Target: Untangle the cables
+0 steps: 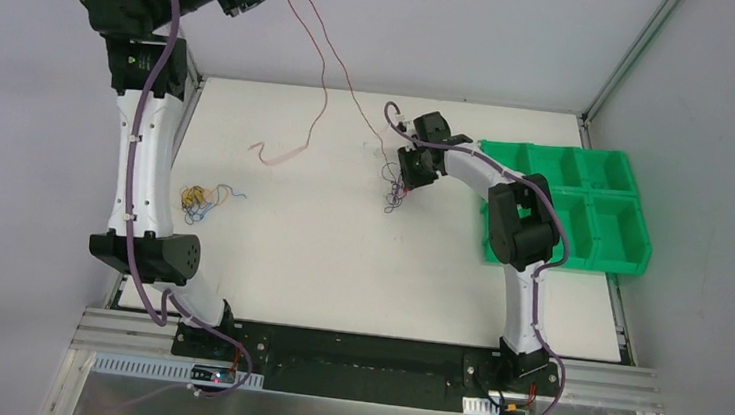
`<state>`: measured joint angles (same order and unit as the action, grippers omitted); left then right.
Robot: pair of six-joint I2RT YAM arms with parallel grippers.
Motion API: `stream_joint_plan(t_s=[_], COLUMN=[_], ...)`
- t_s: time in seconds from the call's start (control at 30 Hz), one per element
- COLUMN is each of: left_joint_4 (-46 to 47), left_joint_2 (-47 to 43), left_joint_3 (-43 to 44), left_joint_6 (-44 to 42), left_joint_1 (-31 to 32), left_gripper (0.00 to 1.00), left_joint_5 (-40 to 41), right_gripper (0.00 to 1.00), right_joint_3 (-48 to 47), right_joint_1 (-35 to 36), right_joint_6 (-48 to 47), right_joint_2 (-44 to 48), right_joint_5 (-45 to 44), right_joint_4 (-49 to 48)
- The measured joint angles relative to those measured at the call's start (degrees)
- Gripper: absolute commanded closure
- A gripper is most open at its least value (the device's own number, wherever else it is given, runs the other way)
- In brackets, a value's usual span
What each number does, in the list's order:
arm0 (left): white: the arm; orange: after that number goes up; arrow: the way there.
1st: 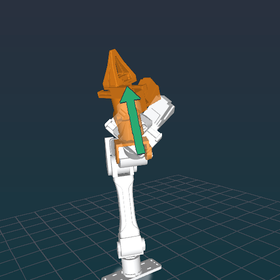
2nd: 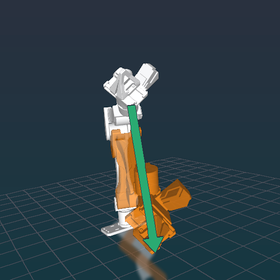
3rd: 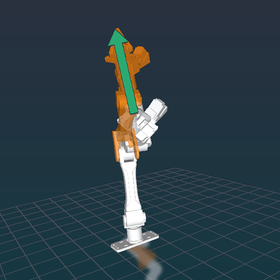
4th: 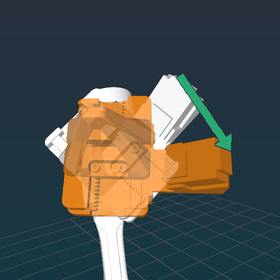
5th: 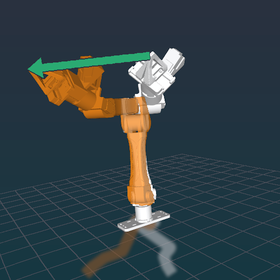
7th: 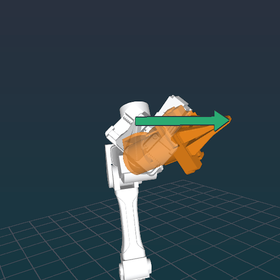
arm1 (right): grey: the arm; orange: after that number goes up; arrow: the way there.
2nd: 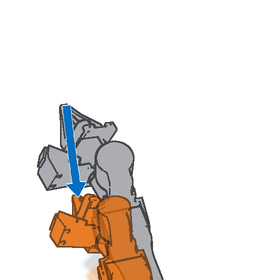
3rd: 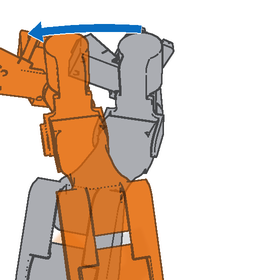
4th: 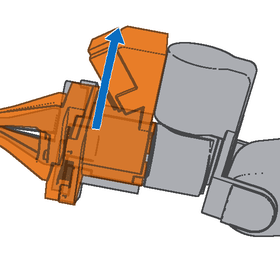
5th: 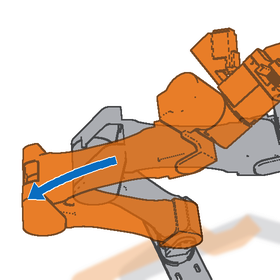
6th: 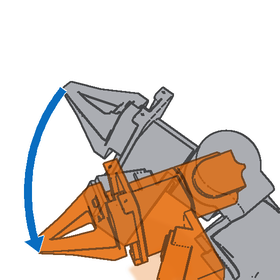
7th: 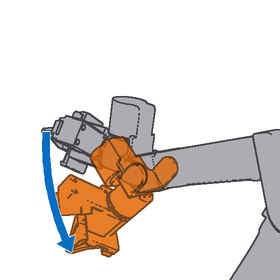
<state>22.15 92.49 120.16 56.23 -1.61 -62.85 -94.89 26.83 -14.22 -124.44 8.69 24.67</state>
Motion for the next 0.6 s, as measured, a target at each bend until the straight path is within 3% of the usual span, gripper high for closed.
stream_joint_plan(t_s=[0.1,0.23,0.6], left_joint_4=[-1.55,-2.27,-8.72], left_joint_2=[1.95,1.99,1.36], left_joint_3=[9.31,15.17,19.50], left_joint_6=[-1.03,-3.58,-15.23], left_joint_1=[-0.39,-1.84,-4.13], left_gripper=[1.00,1.00,1.00], left_joint_5=[2.23,6.27,26.10], right_gripper=[0.75,0.76,0.71], right_joint_3=[0.00,0.00,0.63], right_joint_1=[0.85,1.64,2.47], right_joint_6=[-0.31,-0.81,-1.01], right_joint_2=[0.00,0.00,0.20], right_joint_5=[-0.28,-0.46,-0.59], right_joint_4=[-0.02,-0.04,-0.83])
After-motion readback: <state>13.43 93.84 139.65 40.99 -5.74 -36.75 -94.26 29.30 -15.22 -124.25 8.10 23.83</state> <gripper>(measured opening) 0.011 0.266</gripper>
